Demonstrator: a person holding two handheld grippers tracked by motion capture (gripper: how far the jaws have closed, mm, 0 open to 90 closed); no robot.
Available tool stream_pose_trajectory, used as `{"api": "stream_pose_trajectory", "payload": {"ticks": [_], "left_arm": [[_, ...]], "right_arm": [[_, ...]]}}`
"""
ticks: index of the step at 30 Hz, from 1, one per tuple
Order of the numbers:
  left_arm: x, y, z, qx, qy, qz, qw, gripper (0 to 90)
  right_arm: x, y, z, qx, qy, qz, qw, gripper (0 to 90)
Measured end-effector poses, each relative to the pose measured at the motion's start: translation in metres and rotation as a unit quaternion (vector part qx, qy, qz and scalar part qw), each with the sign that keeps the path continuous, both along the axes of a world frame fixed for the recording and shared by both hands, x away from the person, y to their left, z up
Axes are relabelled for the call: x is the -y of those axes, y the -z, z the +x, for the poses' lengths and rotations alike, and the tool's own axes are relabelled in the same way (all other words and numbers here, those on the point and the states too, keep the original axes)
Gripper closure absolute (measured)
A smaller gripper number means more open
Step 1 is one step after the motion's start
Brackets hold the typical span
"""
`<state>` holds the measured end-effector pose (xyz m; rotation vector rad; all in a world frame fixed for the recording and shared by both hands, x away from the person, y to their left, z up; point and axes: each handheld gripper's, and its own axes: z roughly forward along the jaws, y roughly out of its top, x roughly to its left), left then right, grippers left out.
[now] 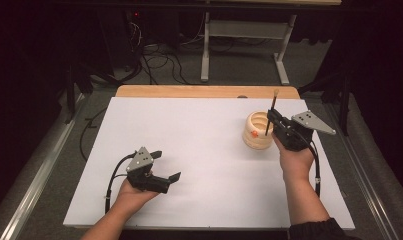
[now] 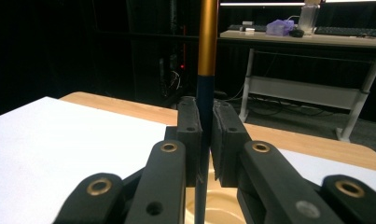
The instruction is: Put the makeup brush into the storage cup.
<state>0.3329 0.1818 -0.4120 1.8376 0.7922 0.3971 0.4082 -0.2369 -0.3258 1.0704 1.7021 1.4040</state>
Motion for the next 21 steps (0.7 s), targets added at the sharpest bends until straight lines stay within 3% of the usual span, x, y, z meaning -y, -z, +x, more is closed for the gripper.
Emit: {"api": "stream_pose_trajectory", "payload": {"ticks": [12,21], "left_arm": [[0.001,0.0,0.0,0.0,0.004,0.0,1.0,0.6],[0.0,0.0,0.0,0.002,0.005,-0.001,1.0,0.6]], "right_arm": [[-0.01,-0.005,0.018,-0.005,0.004,-0.014,0.9999,85.1],[-0.014,0.0,0.033,-0.017,0.014,-0.023,0.9995,85.1]]}}
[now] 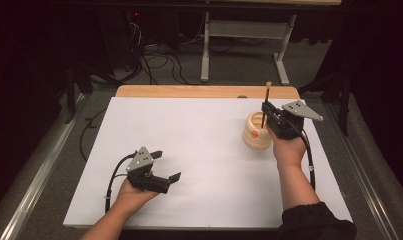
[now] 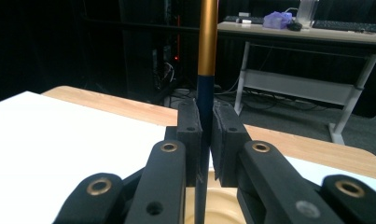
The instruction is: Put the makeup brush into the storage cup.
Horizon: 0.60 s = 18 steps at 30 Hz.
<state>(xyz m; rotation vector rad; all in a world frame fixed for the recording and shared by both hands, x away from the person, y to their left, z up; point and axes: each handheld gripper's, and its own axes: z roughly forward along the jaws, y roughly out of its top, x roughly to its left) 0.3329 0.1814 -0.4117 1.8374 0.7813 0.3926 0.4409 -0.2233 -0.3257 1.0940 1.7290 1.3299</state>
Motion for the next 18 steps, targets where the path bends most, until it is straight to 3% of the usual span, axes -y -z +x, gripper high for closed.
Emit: {"api": "stream_pose_trajectory", "payload": {"ticks": [18], "left_arm": [[-0.0005,-0.0007,-0.0008,0.001,0.001,-0.003,1.0,0.6]], "right_arm": [[0.0029,0.0094,0.0105,-0.022,0.015,-0.012,0.9996,85.1]]}}
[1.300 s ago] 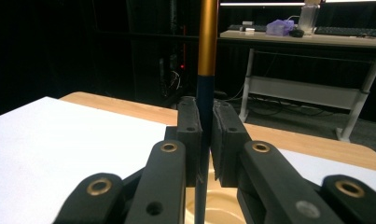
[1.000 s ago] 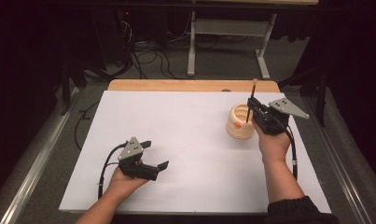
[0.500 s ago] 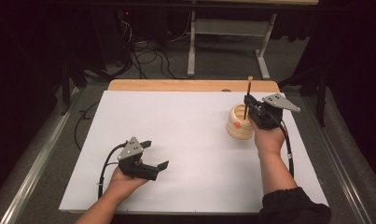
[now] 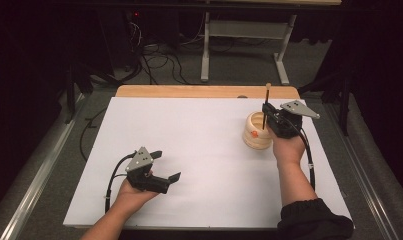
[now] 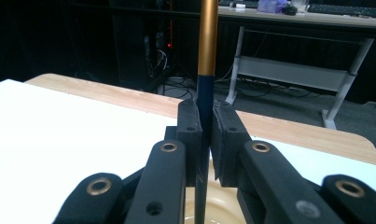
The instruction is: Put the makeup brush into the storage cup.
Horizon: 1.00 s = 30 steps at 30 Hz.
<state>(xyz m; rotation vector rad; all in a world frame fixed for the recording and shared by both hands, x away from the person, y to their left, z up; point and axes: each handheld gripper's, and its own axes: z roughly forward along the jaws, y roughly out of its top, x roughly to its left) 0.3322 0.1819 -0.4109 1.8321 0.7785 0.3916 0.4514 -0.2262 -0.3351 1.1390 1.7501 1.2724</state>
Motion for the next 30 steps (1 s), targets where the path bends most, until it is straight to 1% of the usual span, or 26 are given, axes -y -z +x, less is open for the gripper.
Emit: {"api": "stream_pose_trajectory", "payload": {"ticks": [14,19,21,22,23,24,25,26,30], "left_arm": [[0.0,0.001,0.0,0.001,0.004,0.005,1.0,0.6],[0.001,0.001,0.0,0.002,0.004,0.007,1.0,0.6],[0.001,0.001,0.0,0.001,0.005,0.008,1.0,0.6],[0.001,0.001,0.0,0.001,0.005,0.008,1.0,0.6],[0.001,0.001,0.0,0.0,0.006,0.009,0.9999,0.7],[0.001,0.001,0.0,0.0,0.007,0.009,0.9999,0.6],[0.001,0.001,0.0,0.001,0.007,0.009,0.9999,0.6],[0.001,0.001,0.0,0.0,0.007,0.009,0.9999,0.7],[0.002,0.002,0.0,0.0,0.006,0.01,0.9999,0.6]], "right_arm": [[0.002,0.009,0.0,-0.015,-0.001,-0.001,0.9999,85.0],[0.005,0.018,-0.001,-0.024,0.0,-0.001,0.9997,85.0],[0.006,0.021,-0.002,-0.031,0.001,0.001,0.9995,84.9],[0.007,0.022,-0.002,-0.033,0.0,-0.002,0.9995,84.9],[0.006,0.024,-0.003,-0.033,0.002,0.0,0.9995,84.9],[0.007,0.025,-0.003,-0.031,-0.002,-0.001,0.9995,84.9],[0.007,0.026,-0.003,-0.034,0.0,0.002,0.9994,84.9],[0.008,0.027,-0.004,-0.033,-0.001,-0.001,0.9994,84.9],[0.008,0.033,-0.007,-0.039,-0.002,0.001,0.9992,84.7]]}}
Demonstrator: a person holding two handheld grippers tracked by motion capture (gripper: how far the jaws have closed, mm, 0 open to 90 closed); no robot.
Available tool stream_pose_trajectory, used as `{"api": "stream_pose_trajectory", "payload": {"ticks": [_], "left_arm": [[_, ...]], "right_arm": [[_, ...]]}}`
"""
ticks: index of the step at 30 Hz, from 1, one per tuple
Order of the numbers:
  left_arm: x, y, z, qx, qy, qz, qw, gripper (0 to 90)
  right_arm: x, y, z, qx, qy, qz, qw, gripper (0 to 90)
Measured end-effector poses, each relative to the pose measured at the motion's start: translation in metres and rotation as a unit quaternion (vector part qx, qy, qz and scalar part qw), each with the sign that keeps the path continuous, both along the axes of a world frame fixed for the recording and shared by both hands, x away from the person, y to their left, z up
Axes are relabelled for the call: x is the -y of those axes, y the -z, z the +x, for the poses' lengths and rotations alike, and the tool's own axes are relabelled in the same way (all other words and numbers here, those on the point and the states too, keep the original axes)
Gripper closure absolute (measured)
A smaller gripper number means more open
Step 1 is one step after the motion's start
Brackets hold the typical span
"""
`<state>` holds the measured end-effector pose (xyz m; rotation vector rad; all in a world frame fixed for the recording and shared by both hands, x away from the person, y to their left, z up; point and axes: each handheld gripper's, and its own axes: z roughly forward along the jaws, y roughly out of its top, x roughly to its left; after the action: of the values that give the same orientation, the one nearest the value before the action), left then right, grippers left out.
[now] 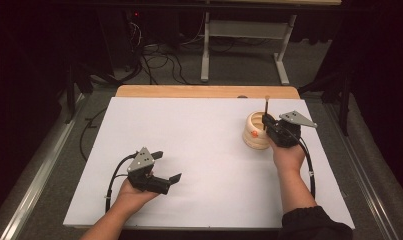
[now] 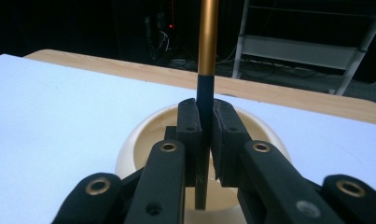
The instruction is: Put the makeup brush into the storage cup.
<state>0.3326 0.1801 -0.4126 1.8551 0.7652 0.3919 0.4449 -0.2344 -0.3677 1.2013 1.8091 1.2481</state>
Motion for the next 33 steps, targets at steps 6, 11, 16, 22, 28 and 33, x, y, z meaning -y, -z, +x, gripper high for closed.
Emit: {"api": "stream_pose_trajectory", "payload": {"ticks": [6,11,16,22,28,33], "left_arm": [[0.0004,0.0003,0.0001,0.0,0.001,0.002,1.0,0.7],[0.0006,0.0002,0.0,0.0,0.001,0.001,1.0,0.7],[0.0004,0.0001,0.0,0.0,0.001,0.002,1.0,0.7],[0.0001,0.0,0.0002,-0.001,0.002,0.001,1.0,0.7],[0.0005,-0.0001,0.0,-0.001,0.003,0.001,1.0,0.7],[0.0001,0.0,0.0005,-0.002,0.001,0.001,1.0,0.7]], "right_arm": [[-0.0007,0.0047,-0.0045,-0.001,-0.005,0.001,1.0,84.6],[0.0007,0.0032,-0.004,0.002,-0.003,-0.001,1.0,84.4],[0.0012,0.0016,-0.0025,0.002,-0.002,-0.002,1.0,84.2],[-0.0008,0.0026,-0.0017,0.002,-0.005,-0.002,1.0,57.5],[0.0001,0.0019,-0.0016,-0.004,-0.005,0.006,1.0,53.7],[0.0012,0.0005,-0.0018,-0.005,-0.007,0.008,0.9999,53.7]]}}
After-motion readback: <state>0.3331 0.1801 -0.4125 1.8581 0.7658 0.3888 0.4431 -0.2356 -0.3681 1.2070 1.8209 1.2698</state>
